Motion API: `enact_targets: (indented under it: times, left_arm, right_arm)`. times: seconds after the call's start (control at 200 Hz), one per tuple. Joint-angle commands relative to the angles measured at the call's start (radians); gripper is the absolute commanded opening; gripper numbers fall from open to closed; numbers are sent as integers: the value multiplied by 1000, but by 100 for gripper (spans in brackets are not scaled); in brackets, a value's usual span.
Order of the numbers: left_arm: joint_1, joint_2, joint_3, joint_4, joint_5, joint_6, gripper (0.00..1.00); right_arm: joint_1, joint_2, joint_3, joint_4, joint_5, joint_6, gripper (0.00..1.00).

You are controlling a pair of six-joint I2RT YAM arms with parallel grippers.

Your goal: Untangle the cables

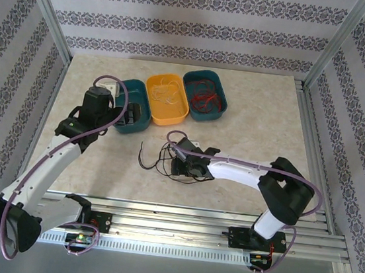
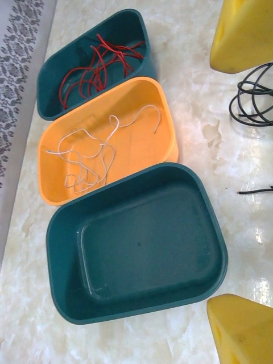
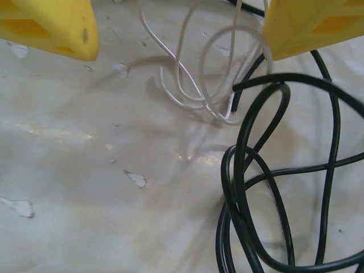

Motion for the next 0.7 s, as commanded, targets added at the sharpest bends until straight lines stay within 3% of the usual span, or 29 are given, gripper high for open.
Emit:
enact_targets:
  times: [0.0,0.225,0.375,0.53,0.695]
  left_arm:
    - [-1,-23,-18,53,-27,-22,99]
    - [0,-21,-27,49,-42,-36,99]
    - [0,-31,-34,53,-66,-40,99]
    - [2,-45,-30,33,-106,-52,99]
    - [2,-54,-30,18,-103,-52,99]
  right_arm:
    - [9,21,22,-7,-26,24,72]
    - [14,-16,-30,-4,-44,53,56]
    - [18,-67,-65,-11,-35,63,32]
    - [18,-120,-70,-38,-10,59,1]
    - [18,-214,-59,-73,38,45,0]
